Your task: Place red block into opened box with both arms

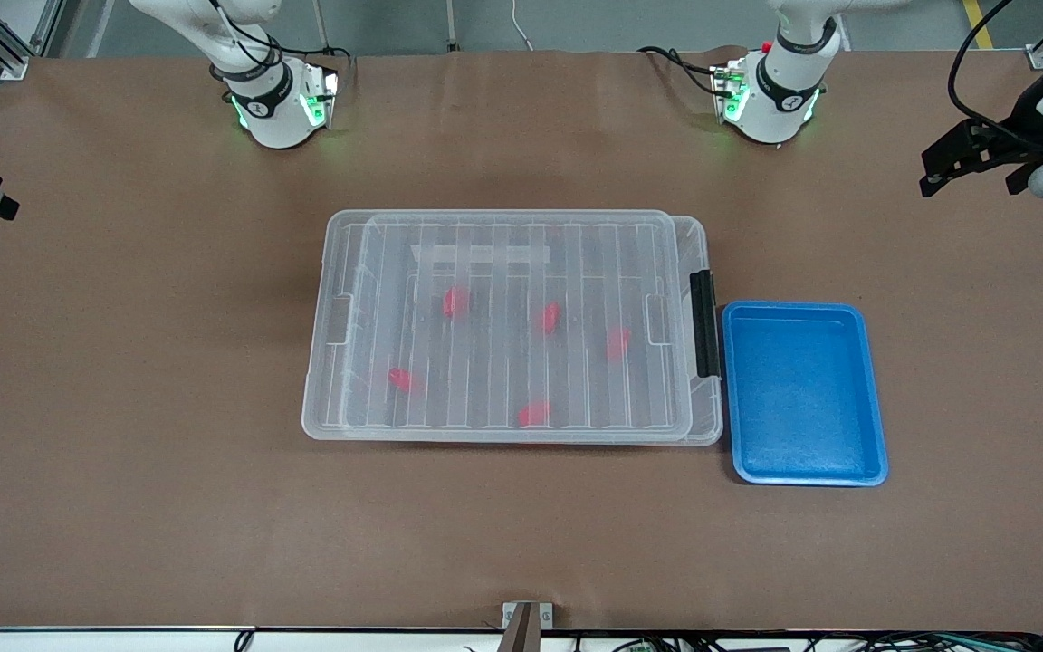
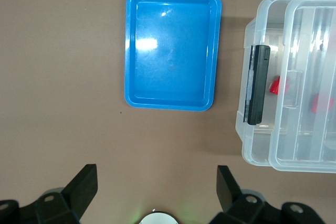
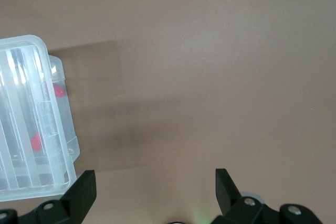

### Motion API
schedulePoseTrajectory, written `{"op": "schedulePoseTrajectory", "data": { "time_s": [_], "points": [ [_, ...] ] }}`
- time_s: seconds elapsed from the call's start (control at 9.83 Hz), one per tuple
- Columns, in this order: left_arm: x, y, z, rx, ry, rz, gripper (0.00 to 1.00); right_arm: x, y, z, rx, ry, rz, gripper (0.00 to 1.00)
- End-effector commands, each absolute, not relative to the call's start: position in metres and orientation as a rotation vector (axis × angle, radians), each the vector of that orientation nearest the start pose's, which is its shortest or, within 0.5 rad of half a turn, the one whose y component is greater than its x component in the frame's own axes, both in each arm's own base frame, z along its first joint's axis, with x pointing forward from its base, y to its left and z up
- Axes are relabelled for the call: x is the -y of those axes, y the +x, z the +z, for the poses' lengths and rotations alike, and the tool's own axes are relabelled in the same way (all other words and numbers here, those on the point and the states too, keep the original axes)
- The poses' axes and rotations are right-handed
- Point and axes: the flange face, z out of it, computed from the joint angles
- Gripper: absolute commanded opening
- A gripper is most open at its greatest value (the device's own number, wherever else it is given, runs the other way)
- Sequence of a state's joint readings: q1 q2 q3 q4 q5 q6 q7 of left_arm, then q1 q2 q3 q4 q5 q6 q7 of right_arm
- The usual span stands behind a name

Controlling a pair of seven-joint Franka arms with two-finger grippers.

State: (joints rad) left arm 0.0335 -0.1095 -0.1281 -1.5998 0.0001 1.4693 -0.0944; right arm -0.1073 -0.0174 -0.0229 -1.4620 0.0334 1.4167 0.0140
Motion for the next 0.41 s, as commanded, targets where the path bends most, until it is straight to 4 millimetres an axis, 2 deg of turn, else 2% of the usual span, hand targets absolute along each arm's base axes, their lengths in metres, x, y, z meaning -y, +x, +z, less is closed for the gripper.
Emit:
{"op": "schedulePoseTrajectory", "data": {
  "time_s": [0.0, 0.31],
  "points": [
    [0.0504, 0.5078, 0.6463, -0.018, -3.125, 0.084, 1.00, 0.0663, 0.5274, 0.6765, -0.199, -3.108, 0.048, 1.00],
    [0.0511, 0.5141, 0.6447, 0.003, -3.127, 0.086, 1.00, 0.0661, 0.5258, 0.6753, -0.199, -3.107, 0.069, 1.00]
  ]
}}
